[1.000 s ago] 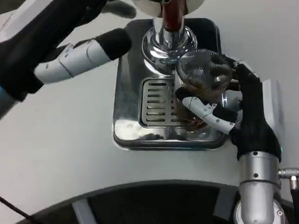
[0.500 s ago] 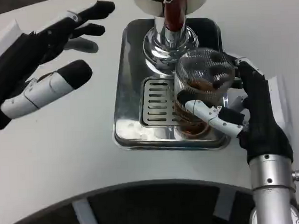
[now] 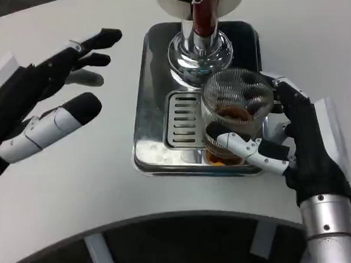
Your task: Grasp the cup under the faucet to collect the drink, then remove the cup.
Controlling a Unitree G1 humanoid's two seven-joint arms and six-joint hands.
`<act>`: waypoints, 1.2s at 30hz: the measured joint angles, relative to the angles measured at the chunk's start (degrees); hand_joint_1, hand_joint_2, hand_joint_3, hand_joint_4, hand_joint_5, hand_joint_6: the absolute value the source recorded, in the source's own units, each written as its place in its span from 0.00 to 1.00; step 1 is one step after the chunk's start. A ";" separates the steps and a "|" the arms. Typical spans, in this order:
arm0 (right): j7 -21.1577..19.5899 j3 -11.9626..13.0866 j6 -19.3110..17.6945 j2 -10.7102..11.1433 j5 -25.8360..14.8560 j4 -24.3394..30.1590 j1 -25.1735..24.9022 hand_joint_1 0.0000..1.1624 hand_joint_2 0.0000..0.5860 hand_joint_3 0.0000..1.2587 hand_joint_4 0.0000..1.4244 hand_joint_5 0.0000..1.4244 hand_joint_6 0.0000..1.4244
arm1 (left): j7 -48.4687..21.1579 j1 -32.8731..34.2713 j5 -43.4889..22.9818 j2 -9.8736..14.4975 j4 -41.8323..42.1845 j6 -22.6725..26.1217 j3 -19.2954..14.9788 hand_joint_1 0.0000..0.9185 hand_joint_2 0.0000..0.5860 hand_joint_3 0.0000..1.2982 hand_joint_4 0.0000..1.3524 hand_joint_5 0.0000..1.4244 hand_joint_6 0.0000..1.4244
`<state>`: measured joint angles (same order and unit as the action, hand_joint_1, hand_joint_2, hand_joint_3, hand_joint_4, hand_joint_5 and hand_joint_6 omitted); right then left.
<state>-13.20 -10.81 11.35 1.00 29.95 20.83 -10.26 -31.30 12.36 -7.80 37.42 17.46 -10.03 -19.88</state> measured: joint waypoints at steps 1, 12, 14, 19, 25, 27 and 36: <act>0.20 -0.03 -0.08 0.14 0.01 0.37 0.50 0.71 0.42 0.51 0.54 0.66 0.85 | 0.30 -0.70 1.04 0.03 0.34 0.00 0.00 0.00 0.18 0.12 0.06 0.10 0.19; 2.21 -1.13 -1.11 1.75 0.11 6.02 6.72 0.71 0.42 0.53 0.56 0.67 0.86 | 2.28 -8.59 9.20 0.04 5.05 0.77 1.00 0.00 0.18 0.09 0.03 0.06 0.14; 2.67 -1.34 -1.21 1.96 0.21 6.92 7.34 0.71 0.42 0.53 0.56 0.68 0.87 | 2.61 -9.86 11.15 0.03 6.25 0.82 1.20 0.00 0.18 0.09 0.01 0.04 0.13; 3.94 -2.00 -1.58 2.68 0.49 9.55 9.39 0.71 0.42 0.54 0.57 0.69 0.88 | 3.14 -12.97 15.73 0.03 9.66 0.80 2.02 0.00 0.18 0.07 0.00 0.01 0.12; 5.09 -2.77 -1.99 3.14 1.04 13.04 11.94 0.71 0.42 0.56 0.58 0.71 0.88 | 3.64 -16.26 20.02 0.00 13.78 0.91 2.03 0.00 0.17 0.04 0.00 0.00 0.09; 5.74 -3.19 -2.03 3.37 1.29 14.58 13.10 0.71 0.42 0.56 0.58 0.71 0.89 | 3.75 -17.71 21.72 -0.11 15.88 1.05 2.03 0.00 0.16 0.03 0.00 0.00 0.08; 8.07 -4.68 -2.13 3.49 1.98 18.08 14.79 0.71 0.42 0.57 0.59 0.72 0.89 | 3.80 -21.60 23.76 -0.44 20.26 2.19 1.15 0.00 0.16 0.00 0.00 0.00 0.07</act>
<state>-5.12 -15.49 9.22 4.50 31.93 38.91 4.53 -27.50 -9.23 15.96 36.98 37.72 -7.85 -18.73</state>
